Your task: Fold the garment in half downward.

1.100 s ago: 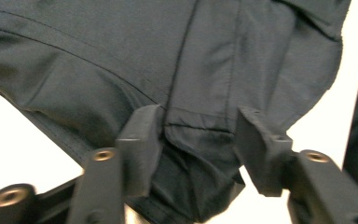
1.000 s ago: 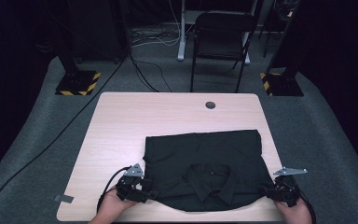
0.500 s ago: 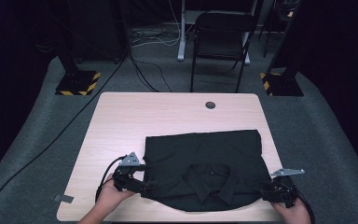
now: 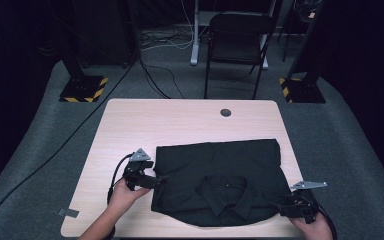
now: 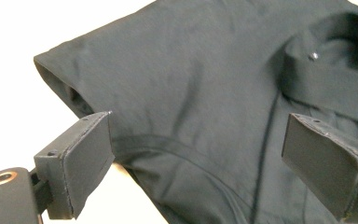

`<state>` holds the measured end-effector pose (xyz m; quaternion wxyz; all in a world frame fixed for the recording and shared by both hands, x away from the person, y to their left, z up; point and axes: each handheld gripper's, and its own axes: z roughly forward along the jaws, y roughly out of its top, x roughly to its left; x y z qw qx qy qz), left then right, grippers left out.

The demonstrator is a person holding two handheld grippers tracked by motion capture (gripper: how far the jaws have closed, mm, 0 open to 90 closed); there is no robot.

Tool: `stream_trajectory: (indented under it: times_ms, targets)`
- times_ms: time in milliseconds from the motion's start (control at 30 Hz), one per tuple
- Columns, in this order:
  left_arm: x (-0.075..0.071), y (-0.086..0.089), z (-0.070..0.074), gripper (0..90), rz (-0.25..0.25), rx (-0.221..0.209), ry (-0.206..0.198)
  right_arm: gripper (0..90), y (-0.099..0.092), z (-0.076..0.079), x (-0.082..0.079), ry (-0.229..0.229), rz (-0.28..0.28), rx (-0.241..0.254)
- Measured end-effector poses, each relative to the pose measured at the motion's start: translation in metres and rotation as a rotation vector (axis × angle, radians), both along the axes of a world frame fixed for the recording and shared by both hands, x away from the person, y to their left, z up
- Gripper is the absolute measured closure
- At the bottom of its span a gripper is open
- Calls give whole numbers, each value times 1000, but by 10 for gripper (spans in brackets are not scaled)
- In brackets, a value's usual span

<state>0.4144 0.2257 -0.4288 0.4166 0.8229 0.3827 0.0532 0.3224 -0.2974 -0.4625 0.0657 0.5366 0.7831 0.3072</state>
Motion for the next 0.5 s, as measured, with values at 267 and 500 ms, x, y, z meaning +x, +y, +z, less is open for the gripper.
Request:
stream_trajectory:
  times_ms: [267, 500]
  targets:
    - [16, 1, -1, 99, -18, -21, -11, 266, 0, 0, 0, -8, 5, -6]
    - [31, -1, -5, 99, 1, -32, -19, 262, 1, 0, 0, -7, 4, -11]
